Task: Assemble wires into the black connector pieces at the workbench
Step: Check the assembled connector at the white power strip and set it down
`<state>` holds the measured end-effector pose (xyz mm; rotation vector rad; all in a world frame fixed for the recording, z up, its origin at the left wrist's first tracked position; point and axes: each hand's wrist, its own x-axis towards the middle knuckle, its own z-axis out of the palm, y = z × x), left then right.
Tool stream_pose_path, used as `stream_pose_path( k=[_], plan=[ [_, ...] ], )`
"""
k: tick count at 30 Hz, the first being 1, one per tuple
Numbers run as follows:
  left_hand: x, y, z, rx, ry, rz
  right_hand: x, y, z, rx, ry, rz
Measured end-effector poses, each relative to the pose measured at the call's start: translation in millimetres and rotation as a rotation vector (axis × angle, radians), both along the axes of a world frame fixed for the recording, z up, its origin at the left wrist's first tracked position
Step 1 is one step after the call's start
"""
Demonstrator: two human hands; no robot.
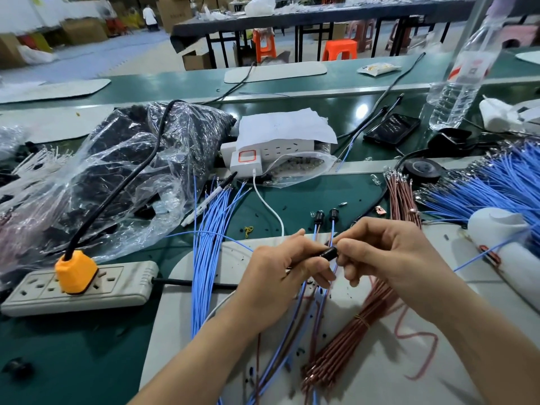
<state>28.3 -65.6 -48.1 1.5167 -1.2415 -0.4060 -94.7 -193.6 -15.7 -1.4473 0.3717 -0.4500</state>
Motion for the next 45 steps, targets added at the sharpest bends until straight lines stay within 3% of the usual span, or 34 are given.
stream_pose_path(
  k=[4, 10, 22, 33, 36, 41, 45],
  plan=[
    [-0.6, -0.8, -0.2, -0.045, 0.002, -0.008, 0.8, -2.6, -1.8, 0.14, 0.004, 0.041],
    [1.1, 0.7, -1.3, -0.027, 0.06, -0.009, -1.3, -3.0, -0.5, -0.038, 0.003, 0.077],
    [-0.7, -0.3, -1.6, -0.046, 0.09, -0.061, 0.3, -4.0, -3.7, 0.122, 0.084, 0.104],
    [-5.6, -0.2, 4.3, -0.045, 0.101, -0.009, 0.1, -8.3, -10.1, 0.209, -0.024, 0.153],
    [-2.1, 0.1, 9.5, 0.014, 0.004, 0.087, -0.2, -14.2, -5.5, 0.164, -0.134, 0.024],
    [14.2, 11.8, 31.7, 0.161, 0.006, 0.183, -7.4, -41.7, 0.5, 0.251, -0.24, -0.536],
    [12.4, 33.7, 54.6, 0.377, -0.073, 0.096, -9.2, -49.9, -3.0, 0.348, -0.278, -0.661]
  ],
)
